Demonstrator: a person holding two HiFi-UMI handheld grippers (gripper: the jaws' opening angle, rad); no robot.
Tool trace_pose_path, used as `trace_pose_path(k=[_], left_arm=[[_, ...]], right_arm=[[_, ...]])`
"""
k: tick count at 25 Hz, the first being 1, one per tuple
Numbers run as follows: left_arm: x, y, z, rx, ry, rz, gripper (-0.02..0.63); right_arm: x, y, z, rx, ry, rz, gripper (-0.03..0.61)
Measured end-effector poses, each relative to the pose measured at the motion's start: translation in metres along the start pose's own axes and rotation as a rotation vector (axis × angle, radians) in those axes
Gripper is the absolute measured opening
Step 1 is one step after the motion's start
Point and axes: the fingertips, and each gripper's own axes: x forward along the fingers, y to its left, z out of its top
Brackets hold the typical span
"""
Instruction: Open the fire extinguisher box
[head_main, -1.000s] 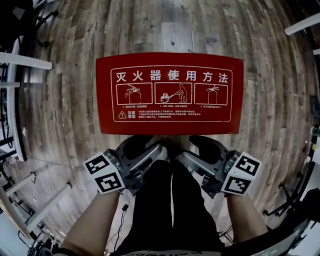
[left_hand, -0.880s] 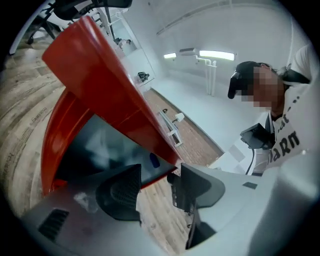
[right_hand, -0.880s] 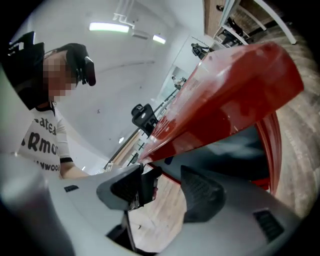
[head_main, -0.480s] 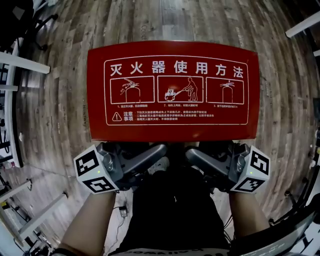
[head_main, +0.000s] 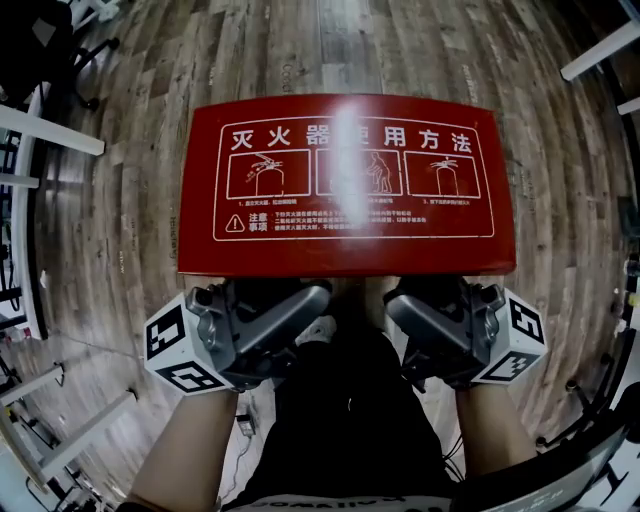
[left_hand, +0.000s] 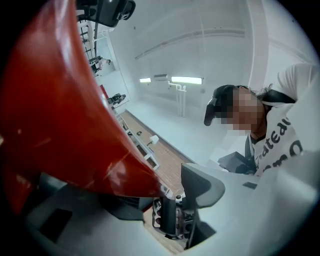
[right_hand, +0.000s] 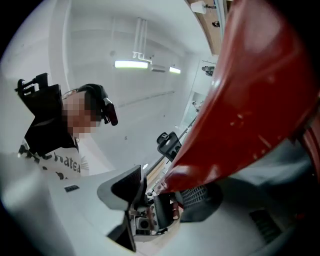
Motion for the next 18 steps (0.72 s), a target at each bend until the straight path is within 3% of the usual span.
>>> trace_pose_path(k=[4, 8, 13, 14, 17, 18], left_arm=[[0.007, -0.017, 0.015, 0.013, -0.022, 0.022, 0.232], [0.015, -0.029, 0.033, -0.029, -0.054, 0.052, 0.232], [0.034, -0.035, 0.07, -0.176, -0.087, 0.142, 0.227], [0.035, -0.035, 0.072, -0.193, -0.09, 0.173, 0.219], [0.034, -0.03, 0.072, -0.208, -0.075, 0.267, 0.116], [0.036, -0.029, 0.077, -0.218, -0.066, 0.285, 0.11]], right_arm=[[0.006, 0.022, 0.018, 0.042, -0.049, 0.013, 0.232], [0.016, 0.038, 0.036, 0.077, -0.09, -0.009, 0.23], [0.037, 0.047, 0.071, 0.167, -0.129, -0.094, 0.218], [0.038, 0.045, 0.073, 0.186, -0.134, -0.123, 0.187], [0.04, 0.037, 0.075, 0.215, -0.132, -0.202, 0.063], [0.044, 0.036, 0.08, 0.227, -0.132, -0.214, 0.063]])
